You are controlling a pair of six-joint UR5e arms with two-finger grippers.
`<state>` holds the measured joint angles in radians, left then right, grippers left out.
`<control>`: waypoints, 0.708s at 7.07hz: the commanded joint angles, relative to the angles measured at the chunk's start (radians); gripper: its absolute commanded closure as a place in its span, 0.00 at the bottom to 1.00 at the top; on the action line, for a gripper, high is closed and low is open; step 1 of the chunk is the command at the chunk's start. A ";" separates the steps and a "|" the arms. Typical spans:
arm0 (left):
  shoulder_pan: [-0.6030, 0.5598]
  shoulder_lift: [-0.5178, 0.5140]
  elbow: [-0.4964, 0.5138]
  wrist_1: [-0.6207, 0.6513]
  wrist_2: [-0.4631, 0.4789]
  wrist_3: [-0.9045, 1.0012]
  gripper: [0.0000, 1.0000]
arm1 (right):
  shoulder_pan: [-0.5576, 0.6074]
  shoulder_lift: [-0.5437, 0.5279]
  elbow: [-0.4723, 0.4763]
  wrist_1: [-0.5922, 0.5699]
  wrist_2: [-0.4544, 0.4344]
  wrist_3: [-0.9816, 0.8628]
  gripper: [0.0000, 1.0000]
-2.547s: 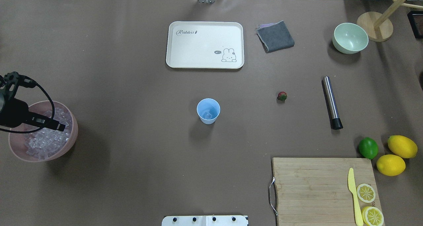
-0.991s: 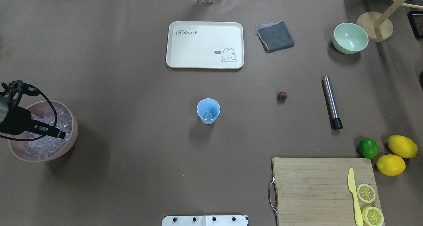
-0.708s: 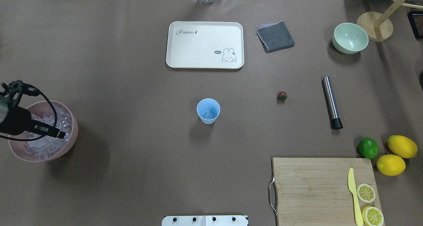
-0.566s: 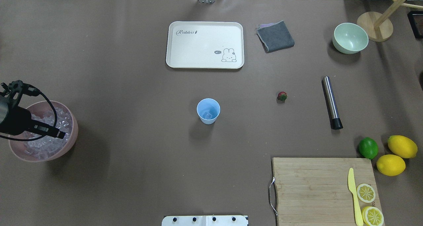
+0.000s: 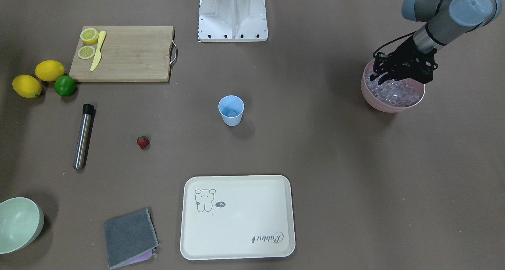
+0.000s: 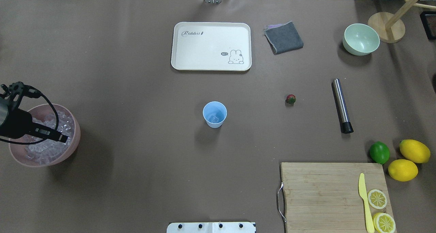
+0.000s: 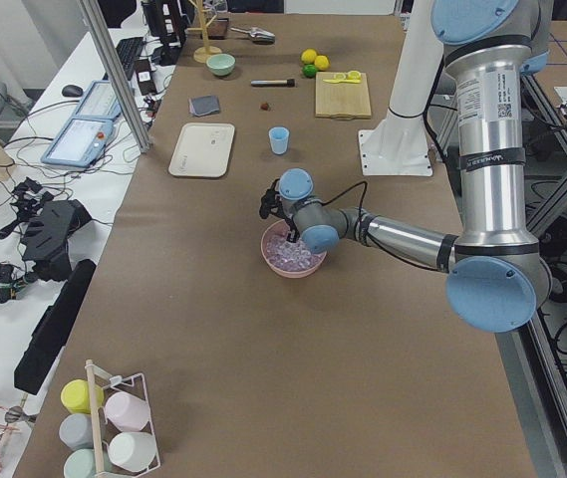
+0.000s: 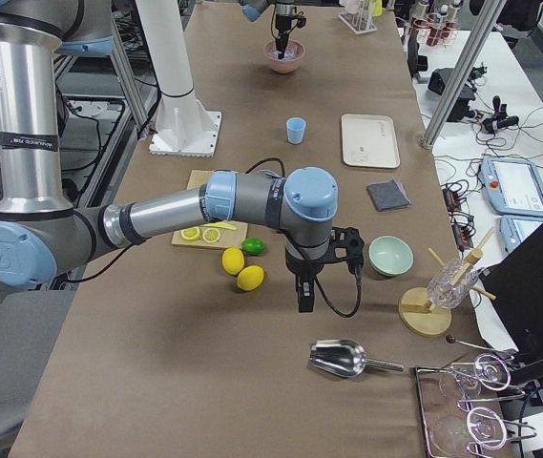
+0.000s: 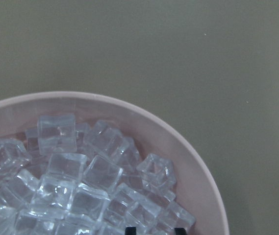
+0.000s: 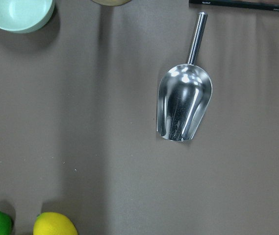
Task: Mash ice and strawberries in cup
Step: 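Grasp another ice cube in the pink bowl with the left gripper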
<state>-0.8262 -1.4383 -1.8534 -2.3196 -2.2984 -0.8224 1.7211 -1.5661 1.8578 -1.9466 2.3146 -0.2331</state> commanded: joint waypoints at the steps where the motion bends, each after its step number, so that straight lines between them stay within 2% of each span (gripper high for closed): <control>1: -0.025 -0.004 0.000 0.006 -0.050 0.008 0.76 | 0.000 -0.008 0.003 0.000 0.000 0.000 0.00; 3: -0.095 -0.008 0.005 0.012 -0.146 0.012 0.76 | 0.000 -0.008 0.004 0.000 0.000 0.000 0.00; 4: -0.108 -0.031 0.005 0.031 -0.150 0.012 0.76 | 0.000 -0.008 0.004 0.000 0.000 0.000 0.00; 5: -0.120 -0.101 0.000 0.110 -0.150 0.011 0.76 | 0.000 -0.011 0.006 0.000 0.000 0.000 0.00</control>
<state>-0.9272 -1.4769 -1.8499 -2.2778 -2.4394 -0.8105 1.7211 -1.5747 1.8627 -1.9466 2.3148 -0.2332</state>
